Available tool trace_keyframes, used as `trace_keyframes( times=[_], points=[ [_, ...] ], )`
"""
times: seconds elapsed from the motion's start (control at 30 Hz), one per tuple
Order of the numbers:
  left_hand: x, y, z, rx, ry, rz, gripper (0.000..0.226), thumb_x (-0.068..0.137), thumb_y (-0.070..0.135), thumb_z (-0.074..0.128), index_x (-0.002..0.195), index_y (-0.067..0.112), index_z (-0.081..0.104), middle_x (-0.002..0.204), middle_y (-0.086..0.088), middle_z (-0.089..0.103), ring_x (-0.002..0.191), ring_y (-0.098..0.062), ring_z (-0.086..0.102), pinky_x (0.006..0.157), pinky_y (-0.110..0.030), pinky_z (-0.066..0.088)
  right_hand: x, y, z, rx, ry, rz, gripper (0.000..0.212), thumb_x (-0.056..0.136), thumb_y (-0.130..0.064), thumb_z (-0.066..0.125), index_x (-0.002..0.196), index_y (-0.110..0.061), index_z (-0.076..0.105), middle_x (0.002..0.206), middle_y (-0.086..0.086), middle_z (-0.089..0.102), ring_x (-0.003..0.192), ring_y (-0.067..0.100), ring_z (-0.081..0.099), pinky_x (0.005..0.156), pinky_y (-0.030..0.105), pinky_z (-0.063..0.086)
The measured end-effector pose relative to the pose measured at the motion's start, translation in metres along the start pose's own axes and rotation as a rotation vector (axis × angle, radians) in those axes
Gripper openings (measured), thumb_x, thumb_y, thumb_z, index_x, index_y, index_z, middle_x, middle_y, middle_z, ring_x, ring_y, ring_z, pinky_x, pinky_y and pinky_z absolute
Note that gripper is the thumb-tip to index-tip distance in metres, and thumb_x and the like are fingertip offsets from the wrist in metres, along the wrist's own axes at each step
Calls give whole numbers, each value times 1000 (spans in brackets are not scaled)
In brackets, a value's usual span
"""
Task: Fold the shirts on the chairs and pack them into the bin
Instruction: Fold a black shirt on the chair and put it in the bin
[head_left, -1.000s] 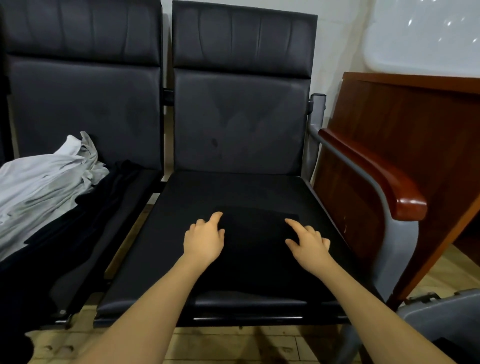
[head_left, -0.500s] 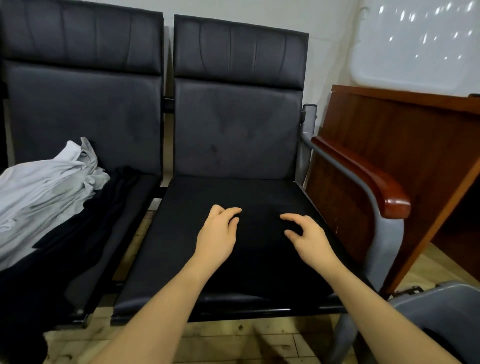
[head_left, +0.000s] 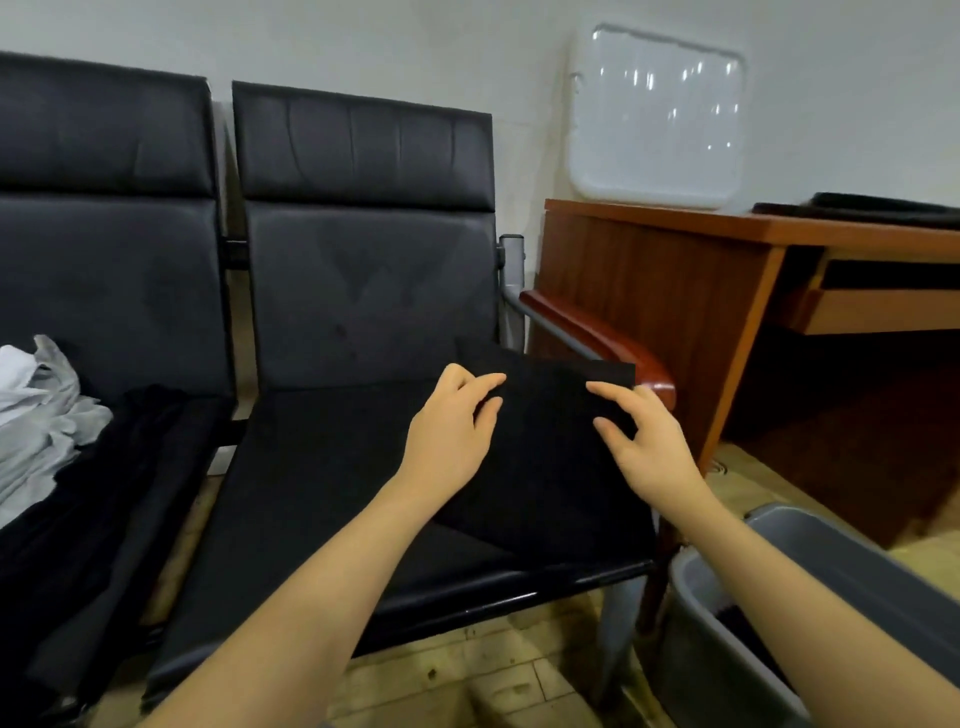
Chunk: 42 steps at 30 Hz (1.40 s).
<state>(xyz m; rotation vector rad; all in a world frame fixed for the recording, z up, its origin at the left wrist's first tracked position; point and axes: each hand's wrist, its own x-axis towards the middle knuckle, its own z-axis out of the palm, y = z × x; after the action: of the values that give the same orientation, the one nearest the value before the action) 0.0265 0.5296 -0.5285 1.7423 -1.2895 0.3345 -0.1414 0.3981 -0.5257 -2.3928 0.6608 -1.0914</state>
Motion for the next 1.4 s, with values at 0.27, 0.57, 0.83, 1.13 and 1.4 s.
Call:
trace_keyframes(
  times=[0.27,0.57,0.83,1.13,1.4],
  points=[
    [33,73,112,-75,-132,215,35,97,22,51,131,17,55,96,8,40,76,-10,48,67,-32,48,-25,82,-84,-97,183,57,40,91,-3,59,129,-15,57,90,-16,42,82,-8,47,76,2,35],
    [25,146,283,-212,-352,316,35,97,19,51,131,12,55,95,6,38,80,-12,49,71,-34,49,-88,218,-163,-205,152,304,41,93,-6,57,132,-18,53,89,-14,39,80,-8,44,71,5,35],
    [-35,136,438,-56,-776,283,37,99,19,46,134,8,51,102,-5,43,81,-27,53,71,-48,48,-169,347,-152,-251,-136,712,51,95,-13,54,144,-16,38,109,-3,34,90,10,42,77,11,29],
    [-75,97,544,105,-995,231,37,100,19,40,136,15,46,125,-8,43,110,-27,49,84,-33,41,-229,438,-92,-267,-258,997,63,98,-17,49,152,-18,18,130,10,30,93,28,51,75,34,48],
    [-76,88,556,335,-1105,416,50,101,32,37,148,18,27,155,-7,17,137,-26,22,110,-37,21,-236,457,-82,-532,-483,1011,60,101,-34,40,153,-23,11,153,13,19,134,34,30,105,39,34]
  ],
)
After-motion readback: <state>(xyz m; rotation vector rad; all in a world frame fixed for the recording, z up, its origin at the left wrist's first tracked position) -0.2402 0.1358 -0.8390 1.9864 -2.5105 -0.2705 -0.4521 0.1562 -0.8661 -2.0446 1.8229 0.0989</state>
